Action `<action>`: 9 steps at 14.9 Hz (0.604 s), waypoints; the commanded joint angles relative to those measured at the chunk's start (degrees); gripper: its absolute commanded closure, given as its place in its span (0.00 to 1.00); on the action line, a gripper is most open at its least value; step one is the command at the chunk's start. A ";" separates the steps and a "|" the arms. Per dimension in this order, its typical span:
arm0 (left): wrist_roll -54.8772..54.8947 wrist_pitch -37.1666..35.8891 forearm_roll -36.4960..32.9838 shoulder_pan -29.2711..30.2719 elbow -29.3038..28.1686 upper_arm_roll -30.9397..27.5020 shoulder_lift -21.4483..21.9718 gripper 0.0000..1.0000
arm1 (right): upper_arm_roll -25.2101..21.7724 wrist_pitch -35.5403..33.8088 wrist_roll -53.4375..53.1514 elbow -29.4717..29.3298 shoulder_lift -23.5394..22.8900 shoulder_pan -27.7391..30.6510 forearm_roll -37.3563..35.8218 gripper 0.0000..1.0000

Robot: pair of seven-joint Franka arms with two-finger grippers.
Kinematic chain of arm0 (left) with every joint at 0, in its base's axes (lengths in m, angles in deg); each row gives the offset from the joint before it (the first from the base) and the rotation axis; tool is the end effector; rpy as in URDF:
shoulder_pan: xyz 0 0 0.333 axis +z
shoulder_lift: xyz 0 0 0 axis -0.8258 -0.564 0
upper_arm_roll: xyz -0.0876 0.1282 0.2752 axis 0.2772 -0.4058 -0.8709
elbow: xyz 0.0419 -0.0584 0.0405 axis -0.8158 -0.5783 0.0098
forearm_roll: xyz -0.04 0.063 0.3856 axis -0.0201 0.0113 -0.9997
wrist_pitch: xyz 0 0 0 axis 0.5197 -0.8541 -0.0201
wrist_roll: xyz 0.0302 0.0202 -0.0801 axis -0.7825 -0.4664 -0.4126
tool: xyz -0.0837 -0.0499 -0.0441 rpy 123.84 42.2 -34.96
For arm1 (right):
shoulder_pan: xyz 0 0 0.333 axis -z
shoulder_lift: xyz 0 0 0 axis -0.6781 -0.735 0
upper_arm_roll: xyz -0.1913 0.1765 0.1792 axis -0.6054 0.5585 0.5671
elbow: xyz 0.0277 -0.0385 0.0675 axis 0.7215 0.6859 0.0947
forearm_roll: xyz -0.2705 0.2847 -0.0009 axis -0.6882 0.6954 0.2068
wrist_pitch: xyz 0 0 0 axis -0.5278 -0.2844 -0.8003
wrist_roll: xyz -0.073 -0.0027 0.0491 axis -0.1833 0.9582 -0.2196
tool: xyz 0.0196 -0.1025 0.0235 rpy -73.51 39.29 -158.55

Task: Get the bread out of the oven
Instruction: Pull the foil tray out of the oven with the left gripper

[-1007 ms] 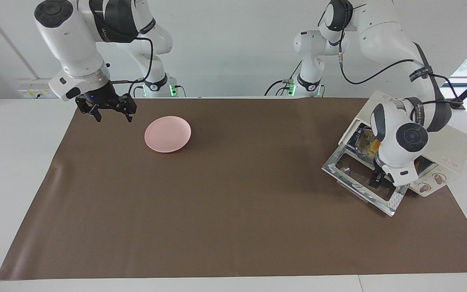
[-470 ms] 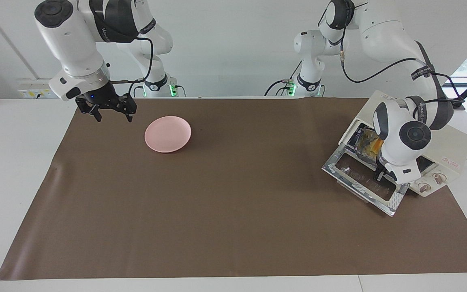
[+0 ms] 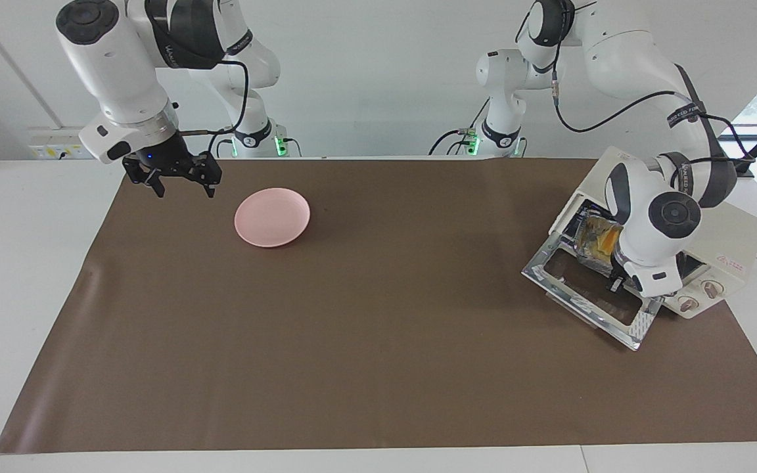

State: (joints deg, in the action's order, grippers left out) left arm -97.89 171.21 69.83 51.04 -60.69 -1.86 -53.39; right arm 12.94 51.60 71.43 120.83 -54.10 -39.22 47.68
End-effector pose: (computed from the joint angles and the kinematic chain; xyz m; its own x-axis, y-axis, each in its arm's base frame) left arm 0.6578 -0.0010 0.3831 0.6957 0.7079 0.1221 0.7063 -0.6431 -0.2959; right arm 0.5468 0.0250 0.5756 0.9981 -0.0171 -0.0587 -0.0151 -0.9993 0.0353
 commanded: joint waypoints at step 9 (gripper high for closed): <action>0.26 0.56 14.06 -20.48 12.56 0.02 -5.05 1.00 | 0.70 -0.36 0.76 0.88 0.94 0.75 -0.99 0.00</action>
State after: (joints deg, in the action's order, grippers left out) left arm -97.69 171.43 82.61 34.96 -50.22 -0.79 -57.23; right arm 12.94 51.60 71.43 120.83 -54.10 -39.22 47.68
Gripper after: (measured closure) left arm 0.982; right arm 0.000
